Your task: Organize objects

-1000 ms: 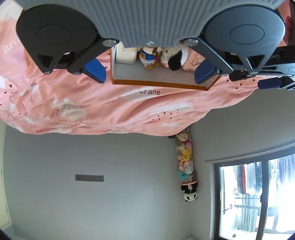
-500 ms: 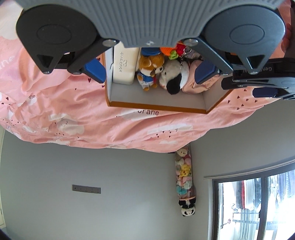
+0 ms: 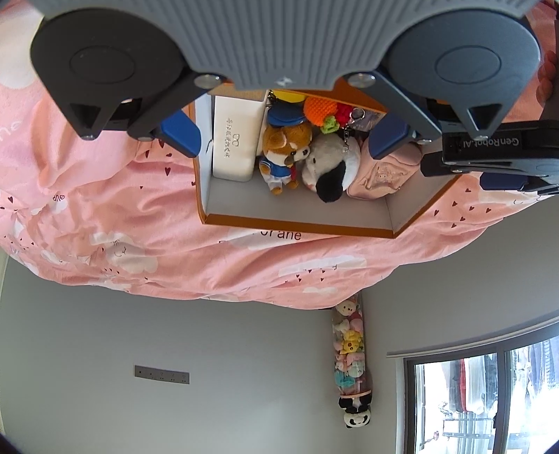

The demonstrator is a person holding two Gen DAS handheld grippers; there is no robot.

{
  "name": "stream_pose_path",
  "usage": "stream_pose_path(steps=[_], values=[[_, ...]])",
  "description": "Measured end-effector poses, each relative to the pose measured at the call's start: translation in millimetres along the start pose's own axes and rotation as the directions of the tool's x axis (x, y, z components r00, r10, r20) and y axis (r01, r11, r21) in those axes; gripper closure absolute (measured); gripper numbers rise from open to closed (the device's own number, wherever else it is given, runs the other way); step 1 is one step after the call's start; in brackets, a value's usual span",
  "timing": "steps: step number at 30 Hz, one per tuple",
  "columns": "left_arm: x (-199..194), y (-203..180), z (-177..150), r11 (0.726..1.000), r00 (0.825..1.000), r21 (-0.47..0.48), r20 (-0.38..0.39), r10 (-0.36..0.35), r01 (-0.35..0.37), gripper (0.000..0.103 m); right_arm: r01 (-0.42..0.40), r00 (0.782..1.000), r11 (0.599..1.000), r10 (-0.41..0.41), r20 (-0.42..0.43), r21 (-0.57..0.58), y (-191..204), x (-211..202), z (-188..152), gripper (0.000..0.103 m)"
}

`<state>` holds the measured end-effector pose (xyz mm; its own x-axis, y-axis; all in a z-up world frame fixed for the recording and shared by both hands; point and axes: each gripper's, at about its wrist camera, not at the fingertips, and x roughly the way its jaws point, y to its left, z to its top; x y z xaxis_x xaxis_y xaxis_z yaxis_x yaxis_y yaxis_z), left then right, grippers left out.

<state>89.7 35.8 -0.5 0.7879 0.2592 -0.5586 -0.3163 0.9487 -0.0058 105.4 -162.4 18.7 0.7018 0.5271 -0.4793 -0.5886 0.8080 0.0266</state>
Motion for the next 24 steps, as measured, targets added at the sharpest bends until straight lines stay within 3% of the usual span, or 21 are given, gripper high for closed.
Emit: stream_pose_path(steps=[24], values=[[-0.2, -1.3, -1.2, 1.0, 1.0, 0.012, -0.019, -0.014, 0.014, 0.005, 0.0, 1.0, 1.0, 0.0, -0.028, 0.014, -0.8, 2.4, -3.8, 0.001]])
